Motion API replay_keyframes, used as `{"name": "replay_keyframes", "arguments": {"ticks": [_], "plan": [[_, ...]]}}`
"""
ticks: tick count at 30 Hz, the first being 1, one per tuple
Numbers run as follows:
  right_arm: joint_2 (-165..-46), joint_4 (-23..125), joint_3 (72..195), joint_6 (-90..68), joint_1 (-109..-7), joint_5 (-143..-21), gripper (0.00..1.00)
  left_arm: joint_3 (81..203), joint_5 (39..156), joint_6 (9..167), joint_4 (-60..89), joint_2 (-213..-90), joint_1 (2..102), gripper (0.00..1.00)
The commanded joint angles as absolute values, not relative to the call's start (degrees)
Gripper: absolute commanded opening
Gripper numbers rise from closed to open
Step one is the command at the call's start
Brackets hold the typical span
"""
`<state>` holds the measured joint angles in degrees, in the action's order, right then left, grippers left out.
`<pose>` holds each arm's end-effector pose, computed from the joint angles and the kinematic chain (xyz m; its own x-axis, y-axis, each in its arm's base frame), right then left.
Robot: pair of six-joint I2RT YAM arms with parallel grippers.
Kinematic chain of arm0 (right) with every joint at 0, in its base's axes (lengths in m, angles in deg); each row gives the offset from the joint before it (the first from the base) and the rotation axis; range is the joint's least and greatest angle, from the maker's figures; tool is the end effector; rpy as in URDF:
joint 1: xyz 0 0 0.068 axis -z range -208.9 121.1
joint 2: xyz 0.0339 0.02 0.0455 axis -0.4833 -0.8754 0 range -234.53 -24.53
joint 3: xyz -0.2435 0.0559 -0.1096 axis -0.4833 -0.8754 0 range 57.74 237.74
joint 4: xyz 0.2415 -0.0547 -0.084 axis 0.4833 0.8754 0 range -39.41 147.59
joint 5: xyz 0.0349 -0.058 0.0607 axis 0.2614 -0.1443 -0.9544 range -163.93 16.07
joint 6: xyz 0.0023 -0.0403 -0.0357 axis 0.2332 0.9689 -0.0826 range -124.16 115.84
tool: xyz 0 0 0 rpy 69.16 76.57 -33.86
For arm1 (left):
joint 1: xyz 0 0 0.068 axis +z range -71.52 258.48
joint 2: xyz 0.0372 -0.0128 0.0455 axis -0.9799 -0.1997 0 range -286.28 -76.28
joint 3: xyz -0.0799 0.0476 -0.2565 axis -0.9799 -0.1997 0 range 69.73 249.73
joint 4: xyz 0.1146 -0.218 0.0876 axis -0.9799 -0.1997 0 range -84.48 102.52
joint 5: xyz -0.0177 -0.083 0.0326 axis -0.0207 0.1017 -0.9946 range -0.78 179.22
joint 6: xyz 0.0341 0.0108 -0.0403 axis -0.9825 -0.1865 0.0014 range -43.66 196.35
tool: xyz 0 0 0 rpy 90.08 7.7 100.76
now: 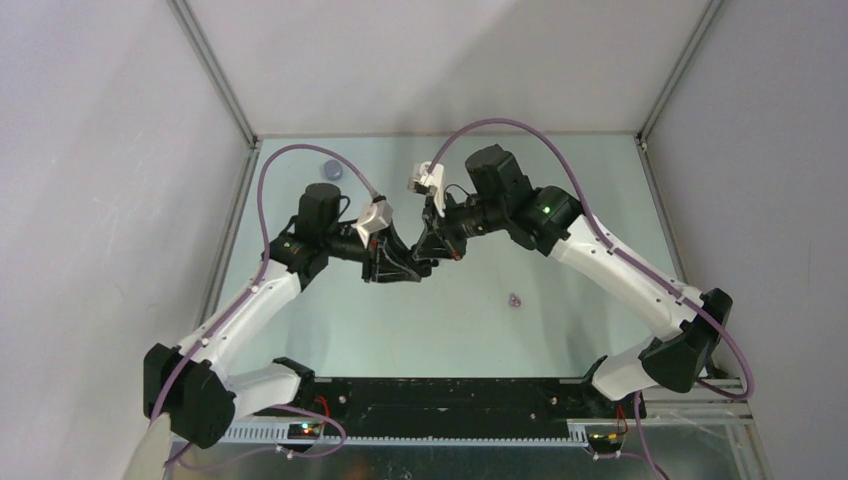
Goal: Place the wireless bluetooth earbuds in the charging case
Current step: Adjust the left earbud in the left side groove of the charging case.
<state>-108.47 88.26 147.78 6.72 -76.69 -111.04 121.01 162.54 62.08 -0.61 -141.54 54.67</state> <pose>0.1968 0.2490 0.4081 -0.1690 -0.4101 -0.8962 -0.9856 0.0794 0.1495 0.2027 -0.1267 0.3140 -0.1831 0.1582 -0.9703 0.9711 -0.1244 -0.2035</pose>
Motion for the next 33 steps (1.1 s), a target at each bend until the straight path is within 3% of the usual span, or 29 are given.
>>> {"name": "replay_keyframes", "arguments": {"ticks": [1, 3, 6, 12, 18, 21, 27, 33], "plan": [[-109.72, 84.03, 147.22, 5.32, -77.79, -112.53, 0.00, 122.04, 164.46, 60.31, 0.59, -140.66, 54.39, 0.00], [-109.67, 85.18, 147.71, 6.56, -77.92, -111.81, 0.07, 122.06, 164.50, 60.07, 0.39, -140.56, 54.36, 0.00], [-108.79, 87.73, 150.26, 8.41, -77.95, -111.32, 0.27, 122.09, 164.54, 60.00, 0.27, -140.57, 54.39, 0.00], [-106.46, 92.94, 154.76, 11.16, -77.40, -111.53, 0.39, 122.11, 164.55, 59.90, 0.25, -140.54, 54.42, 0.00], [-104.51, 92.20, 154.13, 11.87, -75.97, -110.26, 0.35, 122.26, 164.56, 59.92, 0.15, -140.73, 54.40, 0.00], [-104.18, 90.97, 152.18, 12.01, -75.58, -108.11, 0.23, 122.21, 164.63, 59.93, 0.09, -140.83, 54.35, 0.00], [-104.46, 86.78, 148.14, 12.02, -75.12, -98.10, 0.09, 122.39, 164.84, 59.81, -0.09, -140.76, 54.38, 0.00], [-106.66, 87.10, 145.48, 14.29, -75.02, -97.24, 0.06, 122.58, 165.13, 59.19, -0.91, -140.73, 54.38, 0.00]]}}
